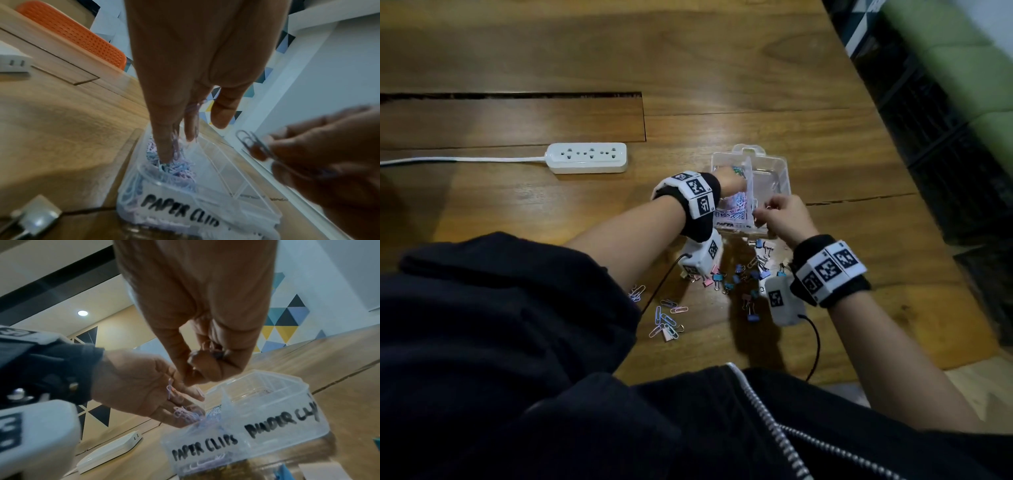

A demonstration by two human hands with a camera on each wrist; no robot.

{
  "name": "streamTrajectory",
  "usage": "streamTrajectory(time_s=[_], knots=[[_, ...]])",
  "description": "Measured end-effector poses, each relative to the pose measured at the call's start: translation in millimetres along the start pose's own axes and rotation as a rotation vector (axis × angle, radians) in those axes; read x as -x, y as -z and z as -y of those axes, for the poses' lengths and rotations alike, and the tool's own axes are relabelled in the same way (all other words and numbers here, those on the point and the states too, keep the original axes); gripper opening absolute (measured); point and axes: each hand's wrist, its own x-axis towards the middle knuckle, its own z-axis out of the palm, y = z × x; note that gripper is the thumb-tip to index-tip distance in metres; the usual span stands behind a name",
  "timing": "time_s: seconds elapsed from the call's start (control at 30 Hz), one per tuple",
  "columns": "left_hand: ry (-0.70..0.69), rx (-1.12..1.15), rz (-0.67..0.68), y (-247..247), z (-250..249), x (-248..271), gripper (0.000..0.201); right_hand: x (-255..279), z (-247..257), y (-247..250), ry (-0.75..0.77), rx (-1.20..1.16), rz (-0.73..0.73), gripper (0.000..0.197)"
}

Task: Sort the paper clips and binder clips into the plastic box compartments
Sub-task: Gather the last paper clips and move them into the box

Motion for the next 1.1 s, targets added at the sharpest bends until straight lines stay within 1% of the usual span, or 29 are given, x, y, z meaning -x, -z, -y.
streamTrajectory(time_s=[0.07,0.1,0.17,0.23,0.3,0.37,0.43,0.5,0.57,0.6,0.67,0.7,0.73,0.77,0.83,0.9,0.93,1.0,1.1], knots=[[-0.022,-0.059,-0.012,-0.1,0.5,-1.8,0.042,-6.7,4.5,-1.5,-0.007,-0.001,-0.017,0.005],[-0.043,-0.084,-0.008,0.7,1.3,-2.3,0.042,-10.1,6.7,-2.9,-0.006,-0.005,-0.029,0.008],[-0.107,-0.087,0.001,3.7,5.0,-4.1,0.034,-16.3,11.3,-6.6,-0.015,-0.028,-0.062,0.014],[-0.164,-0.105,-0.027,8.7,10.6,-2.6,0.017,-23.5,14.9,-11.0,-0.033,-0.038,-0.108,0.013],[-0.197,-0.125,-0.085,15.1,17.6,1.1,0.021,-30.6,18.2,-16.3,-0.042,-0.034,-0.141,0.009],[-0.226,-0.142,-0.118,20.2,26.1,6.5,0.021,-33.5,20.7,-23.3,-0.020,0.012,-0.103,0.012],[-0.261,-0.175,-0.161,24.7,33.7,14.4,0.024,-32.9,22.2,-30.0,0.026,0.085,-0.052,0.025],[-0.306,-0.163,-0.220,28.4,41.6,24.1,0.020,-28.9,21.1,-33.5,0.071,0.086,0.005,0.036],[-0.326,-0.171,-0.279,33.1,50.3,35.1,0.019,-19.8,15.8,-33.5,0.142,0.024,0.014,0.035],[-0.329,-0.233,-0.295,36.9,57.1,39.6,0.021,-13.0,11.3,-33.0,0.174,0.005,-0.009,0.031],[-0.290,-0.486,-0.294,48.3,76.8,49.9,0.034,4.8,-3.1,-34.8,0.205,-0.004,-0.006,0.021],[-0.231,-0.627,-0.275,55.5,89.4,55.6,0.042,16.9,-11.1,-37.8,0.212,0.027,0.038,0.017],[-0.143,-0.734,-0.252,62.6,103.5,61.9,0.050,28.7,-19.3,-42.3,0.228,0.098,0.092,0.014],[-0.033,-0.810,-0.226,68.1,117.7,68.3,0.058,38.1,-28.3,-47.6,0.261,0.189,0.131,0.013],[0.140,-0.920,-0.180,75.3,142.9,82.4,0.074,50.0,-45.7,-58.3,0.337,0.357,0.140,0.013],[0.225,-0.929,-0.159,76.2,160.2,94.7,0.081,55.7,-57.4,-67.8,0.374,0.462,0.150,0.016],[0.233,-0.913,-0.147,74.6,166.8,98.7,0.081,57.2,-61.0,-71.6,0.365,0.495,0.165,0.018],[0.190,-0.888,-0.122,68.4,176.4,101.8,0.075,57.5,-63.6,-74.6,0.327,0.543,0.179,0.019],[0.059,-0.793,-0.119,55.3,183.5,100.9,0.053,54.5,-61.8,-70.9,0.283,0.599,0.122,0.019]])
